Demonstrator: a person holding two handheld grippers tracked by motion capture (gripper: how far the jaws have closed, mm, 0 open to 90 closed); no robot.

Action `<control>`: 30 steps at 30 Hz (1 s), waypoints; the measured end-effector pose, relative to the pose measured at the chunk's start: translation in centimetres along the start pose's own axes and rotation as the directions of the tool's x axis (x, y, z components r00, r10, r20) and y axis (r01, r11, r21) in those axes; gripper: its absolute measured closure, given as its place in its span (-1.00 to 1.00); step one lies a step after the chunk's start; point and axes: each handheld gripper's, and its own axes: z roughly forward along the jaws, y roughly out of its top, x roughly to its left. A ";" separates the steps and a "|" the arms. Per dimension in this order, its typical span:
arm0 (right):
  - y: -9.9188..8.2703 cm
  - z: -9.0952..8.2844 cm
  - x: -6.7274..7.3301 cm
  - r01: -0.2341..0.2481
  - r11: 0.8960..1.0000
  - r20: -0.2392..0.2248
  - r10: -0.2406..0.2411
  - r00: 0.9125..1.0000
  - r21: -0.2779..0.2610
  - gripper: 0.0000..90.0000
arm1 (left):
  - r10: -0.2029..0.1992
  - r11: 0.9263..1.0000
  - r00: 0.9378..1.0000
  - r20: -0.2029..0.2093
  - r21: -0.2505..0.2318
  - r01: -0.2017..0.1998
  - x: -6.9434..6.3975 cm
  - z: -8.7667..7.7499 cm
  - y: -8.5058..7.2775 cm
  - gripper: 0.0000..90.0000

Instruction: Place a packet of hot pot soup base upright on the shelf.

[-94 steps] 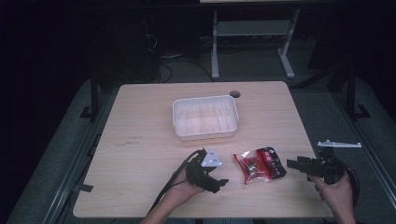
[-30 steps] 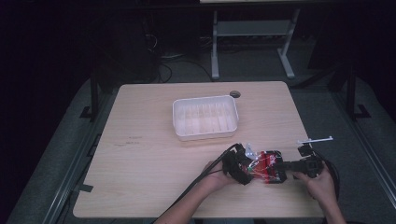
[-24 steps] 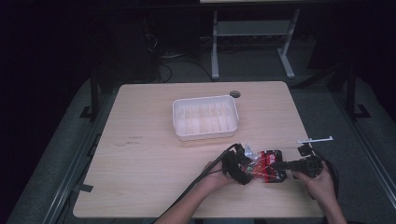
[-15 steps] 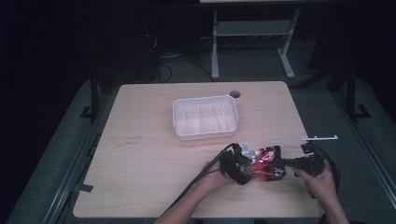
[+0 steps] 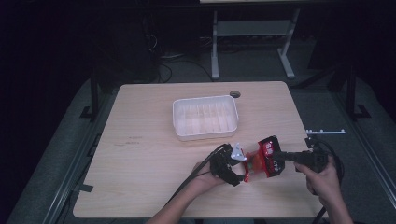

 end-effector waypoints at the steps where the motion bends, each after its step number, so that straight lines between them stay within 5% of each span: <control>1: 0.1 0.0 0.3 0.009 1.000 0.004 -0.009 1.000 0.001 0.99 | -0.002 1.000 1.000 -0.004 -0.010 0.002 0.1 -0.5 -0.3 -0.40; 14: 2.1 0.4 3.3 0.053 0.999 0.031 -0.053 0.998 -0.001 0.99 | -0.039 0.998 0.998 -0.051 -0.047 0.037 1.0 -4.7 -3.8 -0.40; 30: 4.0 0.7 5.0 0.047 0.999 0.029 -0.047 0.998 0.008 0.99 | -0.100 0.993 0.991 -0.084 -0.064 0.095 1.5 -6.9 -7.8 -0.40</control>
